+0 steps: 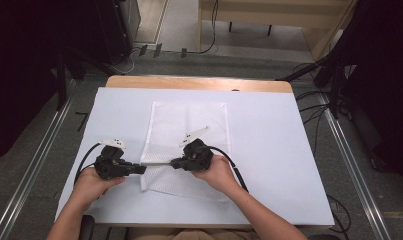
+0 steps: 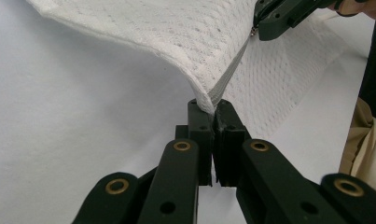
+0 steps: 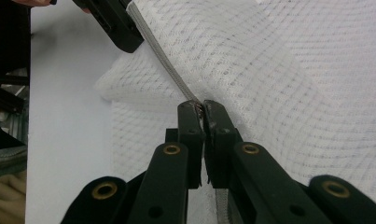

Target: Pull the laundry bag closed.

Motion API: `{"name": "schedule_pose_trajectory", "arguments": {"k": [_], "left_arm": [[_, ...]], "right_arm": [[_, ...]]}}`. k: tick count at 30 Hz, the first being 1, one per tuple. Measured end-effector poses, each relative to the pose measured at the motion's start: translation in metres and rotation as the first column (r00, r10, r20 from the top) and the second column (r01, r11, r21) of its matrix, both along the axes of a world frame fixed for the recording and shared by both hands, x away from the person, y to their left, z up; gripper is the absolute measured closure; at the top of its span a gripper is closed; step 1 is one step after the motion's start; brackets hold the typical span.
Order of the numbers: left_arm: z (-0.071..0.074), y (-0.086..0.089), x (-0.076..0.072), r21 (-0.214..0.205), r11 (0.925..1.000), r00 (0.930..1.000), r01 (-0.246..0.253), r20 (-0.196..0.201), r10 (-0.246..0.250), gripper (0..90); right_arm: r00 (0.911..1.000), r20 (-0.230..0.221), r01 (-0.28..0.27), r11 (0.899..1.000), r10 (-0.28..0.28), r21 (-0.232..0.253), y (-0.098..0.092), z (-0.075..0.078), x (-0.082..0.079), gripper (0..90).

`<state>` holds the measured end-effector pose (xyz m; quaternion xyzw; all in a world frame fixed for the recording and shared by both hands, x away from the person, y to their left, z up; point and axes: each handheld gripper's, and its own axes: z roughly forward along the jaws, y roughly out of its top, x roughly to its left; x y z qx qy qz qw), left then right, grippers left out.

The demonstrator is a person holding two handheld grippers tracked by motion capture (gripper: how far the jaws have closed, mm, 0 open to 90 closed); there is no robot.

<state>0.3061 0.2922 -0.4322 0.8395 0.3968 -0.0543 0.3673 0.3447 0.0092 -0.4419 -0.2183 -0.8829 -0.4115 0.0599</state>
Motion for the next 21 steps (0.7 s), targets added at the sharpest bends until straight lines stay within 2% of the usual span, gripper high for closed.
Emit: {"name": "schedule_pose_trajectory", "arguments": {"k": [3,6,7,10,17,21], "left_arm": [[0.000,-0.001,0.000,-0.003,1.0000,1.0000,0.003,-0.002,-0.003,88.4],[0.000,0.001,0.000,-0.006,1.0000,0.9998,0.000,-0.021,0.000,88.5],[0.000,0.001,0.000,-0.010,0.9999,0.9997,-0.004,-0.023,0.004,88.5],[0.000,0.001,0.000,-0.006,1.0000,0.9998,-0.006,-0.018,0.006,88.5],[0.000,0.002,0.000,-0.002,1.0000,0.9999,0.001,-0.013,-0.001,88.4],[0.000,-0.001,-0.002,0.008,0.9998,0.9998,0.017,0.001,-0.017,88.4]], "right_arm": [[1.0000,0.001,0.001,1.000,-0.001,0.005,-0.002,0.000,-0.001,88.3],[1.0000,0.008,0.001,1.000,-0.001,-0.001,-0.003,-0.002,-0.001,88.3],[1.0000,-0.001,0.007,1.000,-0.007,-0.001,-0.005,-0.003,0.000,88.3],[0.9998,-0.012,0.017,1.000,-0.017,0.005,-0.008,-0.004,0.001,88.3],[0.9999,0.005,0.016,1.000,-0.016,-0.005,-0.014,-0.005,-0.002,88.3],[0.9995,-0.015,0.028,1.000,-0.028,0.008,-0.021,-0.008,0.000,88.3]]}}
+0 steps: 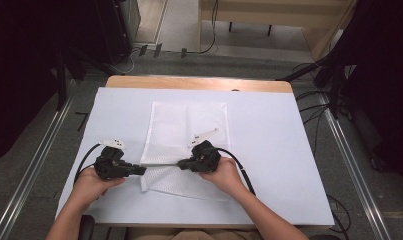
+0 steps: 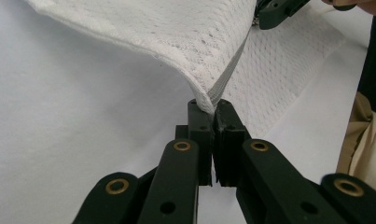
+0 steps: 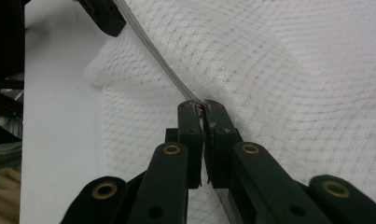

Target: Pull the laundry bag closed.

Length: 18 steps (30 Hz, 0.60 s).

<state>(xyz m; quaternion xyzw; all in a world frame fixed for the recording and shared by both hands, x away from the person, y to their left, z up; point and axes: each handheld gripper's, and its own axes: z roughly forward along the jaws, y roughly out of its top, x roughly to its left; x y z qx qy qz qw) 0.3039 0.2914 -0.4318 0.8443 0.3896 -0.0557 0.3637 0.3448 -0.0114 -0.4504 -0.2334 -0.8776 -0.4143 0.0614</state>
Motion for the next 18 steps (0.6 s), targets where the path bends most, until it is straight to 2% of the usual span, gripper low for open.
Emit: {"name": "schedule_pose_trajectory", "arguments": {"k": [7,9,16,18], "left_arm": [[0.0000,0.0005,-0.0002,-0.007,1.0000,1.0000,-0.001,-0.007,0.001,88.4],[-0.0002,0.0021,0.0005,-0.005,1.0000,0.9998,-0.004,-0.020,0.004,88.4],[0.0006,0.0034,-0.0002,-0.009,0.9999,0.9999,-0.010,-0.013,0.010,88.4],[0.0004,0.0041,0.0000,-0.011,0.9998,0.9998,-0.014,-0.015,0.014,88.4]], "right_arm": [[0.9999,0.013,-0.001,1.000,0.001,-0.011,-0.0012,0.0015,-0.0026,88.3],[1.0000,0.010,0.002,1.000,-0.001,-0.020,-0.0025,0.0009,-0.0024,88.3],[0.9999,0.008,0.010,1.000,-0.009,-0.013,-0.0074,0.0017,-0.0016,88.3],[0.9999,0.014,0.010,1.000,-0.010,-0.028,-0.0086,0.0010,-0.0021,88.3]]}}
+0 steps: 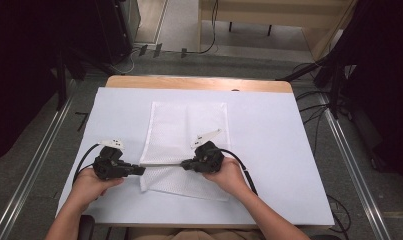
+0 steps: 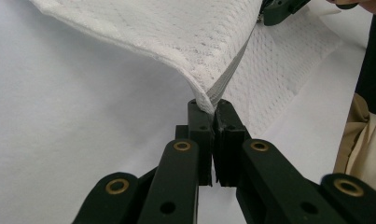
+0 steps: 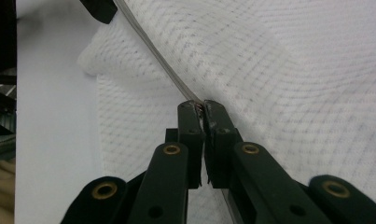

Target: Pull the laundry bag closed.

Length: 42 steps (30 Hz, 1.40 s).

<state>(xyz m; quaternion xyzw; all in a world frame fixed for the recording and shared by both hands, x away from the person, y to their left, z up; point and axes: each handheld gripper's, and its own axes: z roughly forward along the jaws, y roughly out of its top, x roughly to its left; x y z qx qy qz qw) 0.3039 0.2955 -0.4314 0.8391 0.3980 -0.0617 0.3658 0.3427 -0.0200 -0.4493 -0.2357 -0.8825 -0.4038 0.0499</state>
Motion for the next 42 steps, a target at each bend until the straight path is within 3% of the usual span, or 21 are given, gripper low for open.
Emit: {"name": "schedule_pose_trajectory", "arguments": {"k": [9,27,42], "left_arm": [[0.000,0.002,0.000,-0.004,1.0000,1.0000,-0.005,0.002,0.005,88.4],[0.000,0.003,0.000,0.003,1.0000,1.0000,-0.004,0.000,0.004,88.3],[0.000,0.003,-0.001,0.007,1.0000,0.9999,-0.005,0.011,0.005,88.1]], "right_arm": [[0.9995,-0.013,0.028,1.000,-0.028,0.000,-0.011,0.000,0.003,88.2],[0.9992,-0.027,0.027,0.999,-0.028,-0.033,-0.025,-0.002,0.003,88.3],[0.9990,-0.026,0.035,0.999,-0.035,-0.021,-0.039,-0.002,-0.001,88.2]]}}
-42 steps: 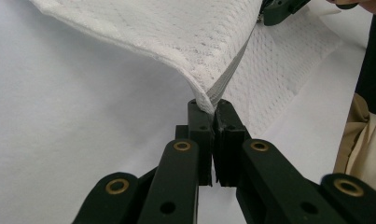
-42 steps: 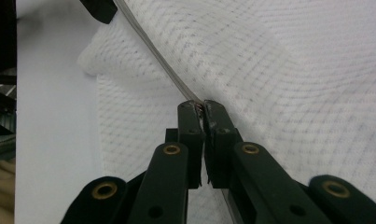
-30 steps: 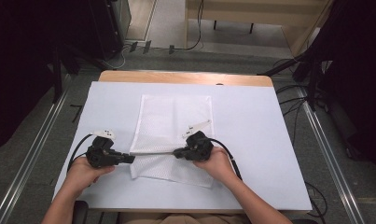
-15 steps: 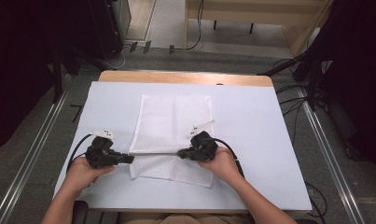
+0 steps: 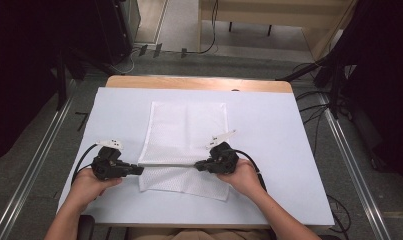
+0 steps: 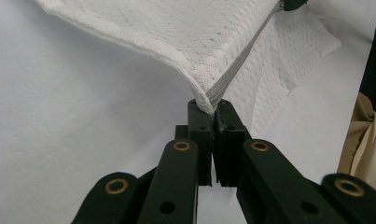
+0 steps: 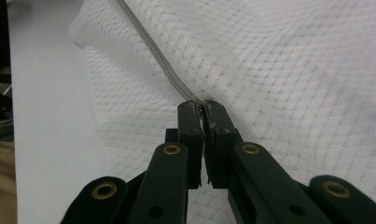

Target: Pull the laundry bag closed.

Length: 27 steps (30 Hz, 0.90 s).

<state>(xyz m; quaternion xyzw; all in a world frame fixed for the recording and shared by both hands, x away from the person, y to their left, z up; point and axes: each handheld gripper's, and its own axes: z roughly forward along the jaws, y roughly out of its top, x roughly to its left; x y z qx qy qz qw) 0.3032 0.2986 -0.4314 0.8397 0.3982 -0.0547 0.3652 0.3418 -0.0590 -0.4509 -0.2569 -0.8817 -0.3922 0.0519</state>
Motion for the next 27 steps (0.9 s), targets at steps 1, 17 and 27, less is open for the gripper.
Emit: {"name": "schedule_pose_trajectory", "arguments": {"k": [1,17,27], "left_arm": [[0.000,0.000,0.000,-0.002,1.0000,1.0000,0.004,-0.004,-0.004,88.1],[-0.001,0.001,0.000,-0.001,1.0000,0.9999,-0.002,-0.010,0.002,88.2],[-0.001,0.002,0.000,-0.004,1.0000,0.9997,0.003,-0.023,-0.003,88.2]], "right_arm": [[1.0000,0.000,-0.005,1.000,0.005,0.004,-0.001,0.000,-0.001,88.2],[0.9999,-0.013,0.009,1.000,-0.009,-0.004,-0.012,0.000,-0.004,88.2],[0.9999,-0.014,0.007,1.000,-0.007,-0.007,-0.018,0.000,-0.004,88.2]]}}
